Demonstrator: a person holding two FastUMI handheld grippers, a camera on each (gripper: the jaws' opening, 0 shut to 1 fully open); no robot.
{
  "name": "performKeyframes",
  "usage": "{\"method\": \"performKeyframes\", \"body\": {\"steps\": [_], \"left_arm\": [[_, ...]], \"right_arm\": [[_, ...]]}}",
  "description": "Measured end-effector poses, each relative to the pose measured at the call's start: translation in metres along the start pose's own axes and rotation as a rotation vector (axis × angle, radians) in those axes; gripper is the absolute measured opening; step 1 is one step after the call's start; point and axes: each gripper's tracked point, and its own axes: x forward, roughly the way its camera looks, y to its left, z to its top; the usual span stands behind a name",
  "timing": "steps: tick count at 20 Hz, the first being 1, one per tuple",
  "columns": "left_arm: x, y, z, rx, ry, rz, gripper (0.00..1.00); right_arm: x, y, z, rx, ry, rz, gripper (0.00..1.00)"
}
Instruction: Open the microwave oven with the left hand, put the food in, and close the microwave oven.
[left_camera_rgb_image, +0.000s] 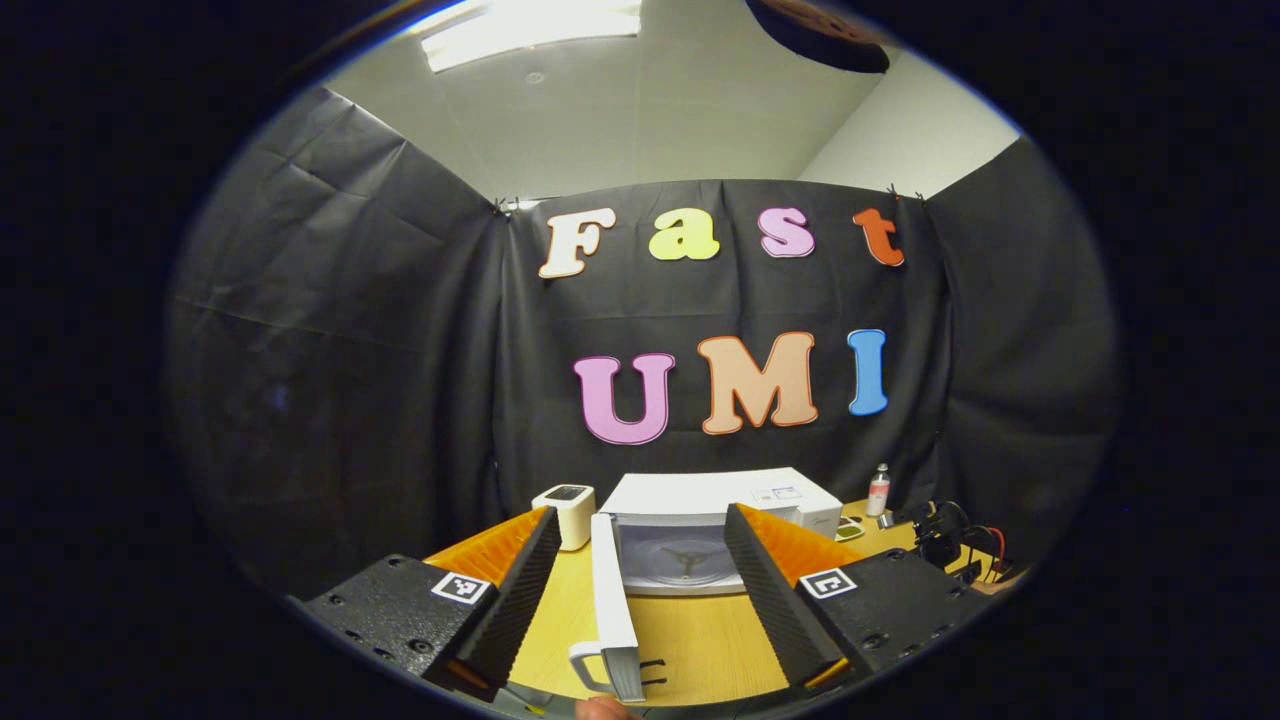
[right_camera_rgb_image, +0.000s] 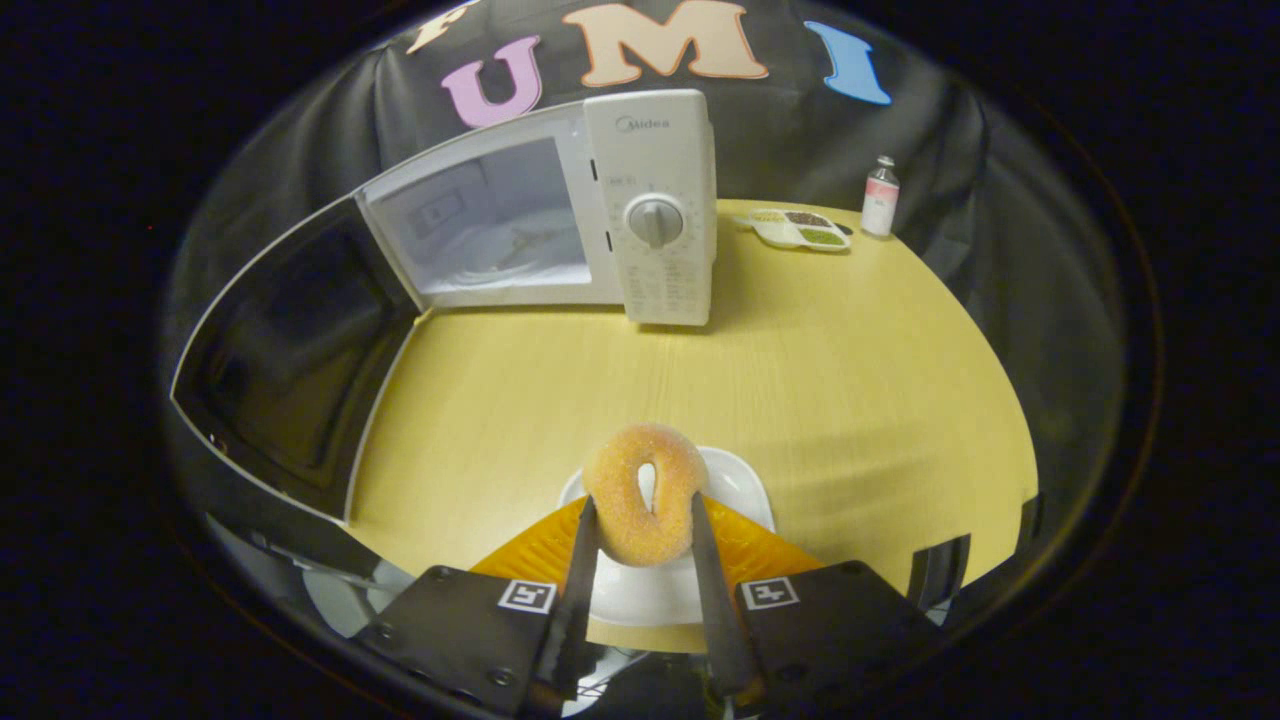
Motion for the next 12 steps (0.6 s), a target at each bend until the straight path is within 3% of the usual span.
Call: {"method": "performKeyframes", "body": {"steps": [3, 4, 6, 7, 12], "left_arm": [[0.021, 0.014, -0.007, 0.000, 0.008, -0.097, 0.97], [0.027, 0.018, -0.006, 0.001, 0.001, -0.131, 0.97], [0.038, 0.026, -0.008, 0.019, 0.004, -0.195, 0.97], [0.043, 0.033, -0.010, 0.026, 0.003, -0.209, 1.00], [0.054, 0.045, -0.017, -0.007, 0.005, -0.256, 0.97]], "right_arm": [[0.000, 0.033, 0.027, 0.111, -0.053, -0.001, 0.52], [0.001, 0.048, 0.038, 0.159, -0.076, 0.010, 0.46], [0.007, 0.074, 0.055, 0.215, -0.104, 0.027, 0.46], [0.010, 0.085, 0.063, 0.235, -0.118, 0.032, 0.46], [0.025, 0.129, 0.092, 0.311, -0.160, 0.065, 0.46]]}}
